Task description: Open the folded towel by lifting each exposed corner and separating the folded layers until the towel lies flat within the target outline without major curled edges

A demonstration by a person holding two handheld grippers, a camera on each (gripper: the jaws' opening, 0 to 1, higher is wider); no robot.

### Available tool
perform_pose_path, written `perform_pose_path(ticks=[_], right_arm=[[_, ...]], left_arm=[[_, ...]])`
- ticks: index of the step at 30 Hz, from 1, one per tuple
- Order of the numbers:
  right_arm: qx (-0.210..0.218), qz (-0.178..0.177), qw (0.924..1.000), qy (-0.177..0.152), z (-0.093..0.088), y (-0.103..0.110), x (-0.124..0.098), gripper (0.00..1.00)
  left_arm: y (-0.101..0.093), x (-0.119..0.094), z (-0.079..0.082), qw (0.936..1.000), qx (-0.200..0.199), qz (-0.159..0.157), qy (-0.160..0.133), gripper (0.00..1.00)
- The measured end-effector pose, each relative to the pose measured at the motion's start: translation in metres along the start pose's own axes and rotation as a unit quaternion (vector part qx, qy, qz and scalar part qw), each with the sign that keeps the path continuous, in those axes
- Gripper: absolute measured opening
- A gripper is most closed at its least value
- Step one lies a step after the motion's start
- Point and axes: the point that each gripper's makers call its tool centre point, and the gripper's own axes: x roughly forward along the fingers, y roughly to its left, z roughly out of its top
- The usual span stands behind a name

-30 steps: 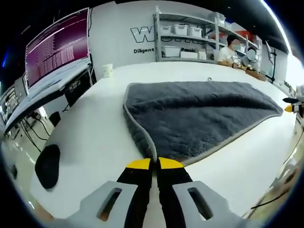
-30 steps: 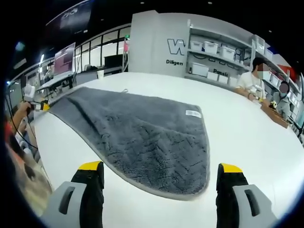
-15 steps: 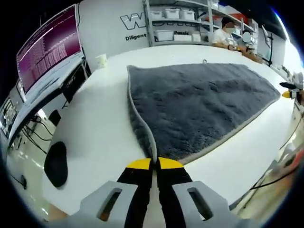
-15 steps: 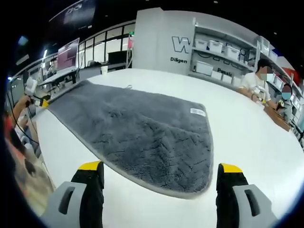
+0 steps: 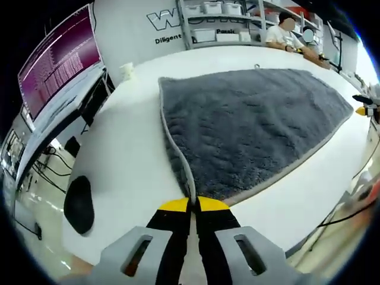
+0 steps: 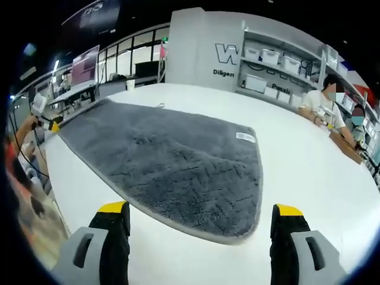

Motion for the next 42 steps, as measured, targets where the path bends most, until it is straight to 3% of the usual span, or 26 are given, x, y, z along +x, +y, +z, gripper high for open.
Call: perform_pose_path(ticks=[16,23,25,28,29,30,32,35,42], right_arm=[[-0.005,0.003,1.0000,0.006,0.000,0.003,0.001,0.99],[-0.009,0.005,0.9999,0.007,0.001,0.004,0.001,0.99],[-0.010,0.004,0.9999,0.007,0.002,0.004,0.000,0.99],[-0.010,0.004,0.9999,0.006,0.003,0.004,0.000,0.99],[-0.011,0.004,0.9999,0.004,0.005,0.006,0.000,0.99],[-0.011,0.005,0.9999,0.004,0.005,0.007,0.001,0.99],[-0.011,0.006,0.9999,0.005,0.005,0.009,0.001,0.99],[-0.008,0.009,0.9999,0.005,0.005,0.012,0.001,0.99],[0.012,0.007,0.9999,-0.003,0.007,0.018,0.001,0.99]], left_arm=[[0.008,0.000,-0.004,0.9998,-0.004,0.016,0.010,0.04],[0.017,-0.011,0.003,0.9988,-0.019,0.038,-0.023,0.29],[0.013,-0.013,0.009,0.9985,-0.023,0.026,-0.041,0.33],[0.010,-0.013,0.012,0.9982,-0.028,0.015,-0.050,0.48],[-0.006,-0.015,0.030,0.9933,-0.057,-0.032,-0.096,0.56],[-0.010,-0.017,0.038,0.9900,-0.066,-0.040,-0.118,0.62],[-0.014,-0.017,0.045,0.9873,-0.066,-0.049,-0.136,0.77],[-0.026,-0.016,0.048,0.9851,-0.068,-0.076,-0.139,0.95],[-0.038,-0.013,0.065,0.9758,-0.088,-0.095,-0.176,1.00]])
